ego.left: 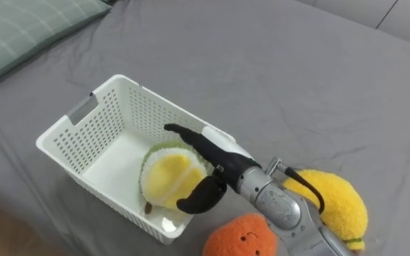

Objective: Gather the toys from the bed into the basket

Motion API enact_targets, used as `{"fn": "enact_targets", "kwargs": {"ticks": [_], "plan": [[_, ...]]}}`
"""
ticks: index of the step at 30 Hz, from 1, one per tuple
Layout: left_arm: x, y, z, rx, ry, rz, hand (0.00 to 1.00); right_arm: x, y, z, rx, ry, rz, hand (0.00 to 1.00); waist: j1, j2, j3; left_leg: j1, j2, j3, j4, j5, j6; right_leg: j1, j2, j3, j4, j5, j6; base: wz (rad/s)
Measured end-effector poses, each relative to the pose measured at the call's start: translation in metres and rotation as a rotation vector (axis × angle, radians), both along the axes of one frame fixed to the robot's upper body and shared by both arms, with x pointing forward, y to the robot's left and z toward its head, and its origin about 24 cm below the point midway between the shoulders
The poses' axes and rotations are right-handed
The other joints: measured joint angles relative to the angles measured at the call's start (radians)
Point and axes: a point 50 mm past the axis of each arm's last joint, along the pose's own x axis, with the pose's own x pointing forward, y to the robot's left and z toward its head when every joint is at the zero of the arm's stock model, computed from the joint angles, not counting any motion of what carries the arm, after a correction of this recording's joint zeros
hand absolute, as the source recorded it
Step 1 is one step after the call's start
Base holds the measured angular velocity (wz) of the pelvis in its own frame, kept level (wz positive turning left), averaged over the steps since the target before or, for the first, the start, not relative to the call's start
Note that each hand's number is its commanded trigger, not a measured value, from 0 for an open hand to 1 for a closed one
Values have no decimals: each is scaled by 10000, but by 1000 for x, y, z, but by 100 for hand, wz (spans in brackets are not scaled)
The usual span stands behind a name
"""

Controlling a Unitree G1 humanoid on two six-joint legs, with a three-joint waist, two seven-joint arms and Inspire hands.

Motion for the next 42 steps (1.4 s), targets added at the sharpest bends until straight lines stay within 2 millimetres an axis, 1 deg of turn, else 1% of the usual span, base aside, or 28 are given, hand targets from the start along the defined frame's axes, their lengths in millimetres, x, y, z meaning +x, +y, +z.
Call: {"fn": "enact_targets", "kwargs": {"ticks": [8, 11, 14, 17, 19, 20, 22, 26, 27, 28, 30, 35, 36, 39, 42], "plan": [[4, 0, 1, -56, -366, 54, 0, 10, -17, 15, 1260, -825, -1372, 0, -89, 19, 1, 39, 0, 23, -5, 3, 4, 22, -5, 20, 4, 7, 10, -1], [2, -2, 0, -226, -339, 180, 0, 14, -24, 19, 1963, -985, -1998, 0, -212, 81, -30, 74, -4, 34, -14, 11, 17, 44, -11, 82, 4, 16, 25, 0], [1, -3, -1, -309, -388, 507, 0, 17, -38, 21, 2652, -1095, -2957, 0, -253, 131, -30, 170, 3, 114, -54, 14, 23, 44, -12, 185, 7, 17, 28, -9], [-10, -2, -2, -257, -203, 620, 0, 21, -52, 25, 3229, -1288, -3890, 0, -540, 210, -44, 234, 6, 156, -77, 12, 26, 83, -2, 270, 7, 23, 37, -7], [-20, -1, -2, -148, 17, 701, 0, 22, -64, 28, 3455, -1586, -4593, 0, -832, 234, -48, 253, 9, 161, -80, 12, 27, 135, -2, 258, 0, 24, 39, 0], [-23, 0, -2, -136, 75, 716, 0, 22, -67, 28, 3472, -1660, -4728, 0, -880, 239, -44, 266, 10, 161, -80, 11, 26, 152, 0, 258, -3, 24, 39, 0], [-29, 1, -3, -115, 208, 756, 0, 20, -77, 27, 3436, -1856, -5316, 0, -1059, 243, -48, 387, 18, 182, -92, 11, 26, 220, 4, 284, 2, 24, 39, -3], [-37, 1, -3, -118, 397, 837, 0, 16, -91, 23, 3343, -2021, -5967, 0, -1144, 247, -66, 419, 38, 290, -78, 10, 25, 228, 3, 321, 16, 25, 39, -7], [-39, 2, -3, -105, 388, 916, 0, 13, -95, 20, 3256, -2010, -6166, 0, -1157, 240, -82, 404, 36, 290, -78, 10, 26, 248, 1, 320, 19, 25, 39, 0], [-40, 3, -3, -93, 362, 1049, 0, 10, -99, 18, 3152, -1970, -6325, 0, -1164, 237, -130, 407, 37, 298, -79, 5, 29, 254, 0, 328, 21, 25, 39, 0], [-41, 4, -2, -85, 321, 1190, 0, 7, -106, 15, 3045, -1966, -6626, 0, -1184, 251, -175, 413, 37, 313, -80, 3, 32, 256, -4, 333, 24, 25, 40, 0], [-41, 7, -1, -38, 179, 1457, 0, 4, -122, 14, 2944, -2262, -7495, 0, -1181, 267, -171, 454, 44, 393, -84, 6, 32, 265, -5, 441, 29, 25, 39, -4], [-42, 8, -1, -19, 174, 1530, 0, 3, -126, 14, 2927, -2343, -7725, 0, -1180, 283, -155, 515, 50, 440, -101, 6, 32, 303, -1, 488, 28, 25, 39, -10], [-41, 9, -1, 8, 114, 1518, 0, 1, -133, 8, 2978, -2265, -8153, 0, -1202, 299, -140, 589, 51, 481, -136, -6, 45, 351, 0, 532, 23, 23, 44, -5], [-43, 8, -1, 16, 152, 1540, 0, -2, -138, -2, 2923, -1900, -8395, 0, -1341, 294, -143, 604, 50, 497, -162, -6, 47, 356, 0, 550, 22, 22, 47, 0]]}}
